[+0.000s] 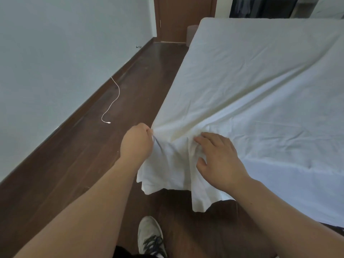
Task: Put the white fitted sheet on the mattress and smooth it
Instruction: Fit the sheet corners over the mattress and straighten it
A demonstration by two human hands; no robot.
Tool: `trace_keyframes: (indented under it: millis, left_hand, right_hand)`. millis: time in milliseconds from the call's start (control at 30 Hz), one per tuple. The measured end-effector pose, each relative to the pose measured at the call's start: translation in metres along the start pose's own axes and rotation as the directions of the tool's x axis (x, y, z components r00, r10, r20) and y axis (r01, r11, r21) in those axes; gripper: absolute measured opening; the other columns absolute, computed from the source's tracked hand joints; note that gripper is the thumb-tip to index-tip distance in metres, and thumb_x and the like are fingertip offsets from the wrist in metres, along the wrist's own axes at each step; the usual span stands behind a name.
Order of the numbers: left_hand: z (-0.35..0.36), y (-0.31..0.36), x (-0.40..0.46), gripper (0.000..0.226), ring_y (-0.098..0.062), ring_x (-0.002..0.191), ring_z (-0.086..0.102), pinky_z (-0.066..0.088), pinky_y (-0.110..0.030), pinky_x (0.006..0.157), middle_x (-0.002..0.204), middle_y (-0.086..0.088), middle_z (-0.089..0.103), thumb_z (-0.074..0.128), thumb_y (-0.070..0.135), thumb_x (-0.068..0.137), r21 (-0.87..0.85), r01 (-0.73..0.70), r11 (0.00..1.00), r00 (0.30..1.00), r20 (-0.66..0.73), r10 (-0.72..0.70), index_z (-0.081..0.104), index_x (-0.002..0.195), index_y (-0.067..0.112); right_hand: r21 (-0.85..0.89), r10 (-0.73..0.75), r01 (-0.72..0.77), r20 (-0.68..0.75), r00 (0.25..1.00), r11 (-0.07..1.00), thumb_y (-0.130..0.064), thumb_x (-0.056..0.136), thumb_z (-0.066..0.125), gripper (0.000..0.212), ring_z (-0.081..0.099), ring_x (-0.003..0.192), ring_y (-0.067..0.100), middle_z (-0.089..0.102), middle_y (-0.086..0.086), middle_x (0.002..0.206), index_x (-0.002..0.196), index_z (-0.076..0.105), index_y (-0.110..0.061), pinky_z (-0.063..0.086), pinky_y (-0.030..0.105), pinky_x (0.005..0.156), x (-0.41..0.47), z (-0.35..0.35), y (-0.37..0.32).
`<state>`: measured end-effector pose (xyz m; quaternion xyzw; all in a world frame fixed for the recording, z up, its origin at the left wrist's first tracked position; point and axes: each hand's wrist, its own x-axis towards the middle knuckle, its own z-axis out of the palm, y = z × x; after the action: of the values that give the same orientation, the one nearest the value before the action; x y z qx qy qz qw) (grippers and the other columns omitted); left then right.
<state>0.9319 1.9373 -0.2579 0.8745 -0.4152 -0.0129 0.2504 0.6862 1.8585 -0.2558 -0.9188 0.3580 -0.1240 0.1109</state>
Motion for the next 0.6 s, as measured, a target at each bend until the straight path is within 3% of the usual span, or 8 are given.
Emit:
trace_keyframes:
  millis: [100, 167, 233, 300, 367, 467, 533, 600]
  left_hand:
    - [-0.016, -0.004, 0.011, 0.025, -0.035, 0.091, 0.062, 0.045, -0.040, 0.076, 0.097, -0.014, 0.066, 0.046, 0.026, 0.106, -0.018, 0.026, 0.999, 0.987, -0.157, -0.029, 0.062, 0.102, 0.007]
    - [-0.025, -0.017, 0.017, 0.025, -0.039, 0.096, 0.065, 0.049, -0.044, 0.080, 0.100, -0.018, 0.067, 0.047, 0.022, 0.105, -0.060, 0.167, 0.984, 0.960, -0.217, -0.176, 0.062, 0.105, 0.002]
    - [-0.026, -0.040, 0.016, 0.026, -0.042, 0.101, 0.065, 0.047, -0.042, 0.081, 0.103, -0.022, 0.068, 0.047, 0.018, 0.104, -0.071, 0.336, 0.939, 0.930, -0.133, -0.343, 0.064, 0.106, -0.002]
    - [-0.016, -0.053, 0.007, 0.028, -0.041, 0.092, 0.067, 0.046, -0.039, 0.074, 0.088, -0.018, 0.068, 0.047, 0.015, 0.100, -0.070, 0.413, 0.908, 0.910, 0.049, -0.411, 0.068, 0.089, -0.001]
    - [-0.007, -0.041, 0.005, 0.038, -0.034, 0.071, 0.060, 0.042, -0.037, 0.063, 0.066, -0.008, 0.060, 0.046, 0.026, 0.100, -0.148, 0.385, 0.911, 0.919, 0.153, -0.364, 0.058, 0.068, 0.009]
    - [-0.006, -0.002, 0.018, 0.054, -0.029, 0.062, 0.048, 0.036, -0.038, 0.060, 0.061, -0.001, 0.047, 0.040, 0.057, 0.096, -0.250, 0.284, 0.926, 0.956, 0.151, -0.252, 0.043, 0.062, 0.015]
    - [-0.004, 0.015, 0.025, 0.058, -0.027, 0.059, 0.046, 0.034, -0.036, 0.057, 0.056, 0.000, 0.044, 0.048, 0.056, 0.096, -0.273, 0.282, 0.920, 0.958, 0.135, -0.254, 0.039, 0.056, 0.015]
    - [0.000, 0.017, 0.026, 0.052, -0.030, 0.063, 0.053, 0.040, -0.033, 0.057, 0.055, -0.001, 0.052, 0.055, 0.044, 0.095, -0.246, 0.289, 0.925, 0.957, 0.112, -0.269, 0.048, 0.055, 0.012]
  right_hand:
    - [-0.023, 0.008, -0.007, 0.030, 1.000, 1.000, -0.030, 0.086, 0.054, 0.063, 0.030, 0.149, 0.025, 0.038, 0.003, 0.160, 0.149, 0.047, -0.024, 0.025, 0.051, 0.122, 0.002, 0.004, 0.006]
    - [-0.048, 0.002, 0.000, 0.040, 0.999, 0.999, -0.032, 0.086, 0.052, 0.065, 0.027, 0.151, 0.026, 0.035, 0.004, 0.162, 0.149, 0.046, -0.025, 0.024, 0.052, 0.123, 0.001, 0.005, 0.009]
    - [-0.068, -0.009, 0.012, 0.052, 0.999, 0.998, -0.034, 0.085, 0.050, 0.065, 0.026, 0.152, 0.027, 0.035, 0.004, 0.162, 0.150, 0.045, -0.025, 0.023, 0.051, 0.123, 0.001, 0.006, 0.009]
    - [-0.089, -0.008, 0.014, 0.067, 0.998, 0.996, -0.036, 0.086, 0.050, 0.065, 0.026, 0.152, 0.027, 0.035, 0.003, 0.162, 0.150, 0.045, -0.026, 0.023, 0.051, 0.123, 0.002, 0.006, 0.008]
    - [-0.095, -0.001, 0.004, 0.039, 0.999, 0.995, -0.036, 0.087, 0.054, 0.059, 0.033, 0.147, 0.026, 0.044, 0.001, 0.155, 0.146, 0.051, -0.027, 0.027, 0.050, 0.122, 0.004, 0.005, 0.006]
    - [-0.127, -0.022, 0.014, -0.062, 0.998, 0.992, -0.034, 0.086, 0.068, 0.043, 0.054, 0.125, 0.026, 0.062, -0.005, 0.129, 0.129, 0.067, -0.028, 0.040, 0.047, 0.110, 0.006, 0.006, 0.005]
    - [-0.161, -0.048, 0.027, -0.127, 0.991, 0.987, -0.033, 0.086, 0.073, 0.034, 0.060, 0.110, 0.025, 0.065, -0.007, 0.114, 0.119, 0.071, -0.029, 0.047, 0.045, 0.097, 0.006, 0.008, 0.006]
    - [-0.168, -0.059, 0.027, -0.187, 0.980, 0.985, -0.031, 0.086, 0.074, 0.027, 0.061, 0.101, 0.025, 0.065, -0.008, 0.107, 0.113, 0.073, -0.029, 0.049, 0.044, 0.089, 0.006, 0.011, 0.008]
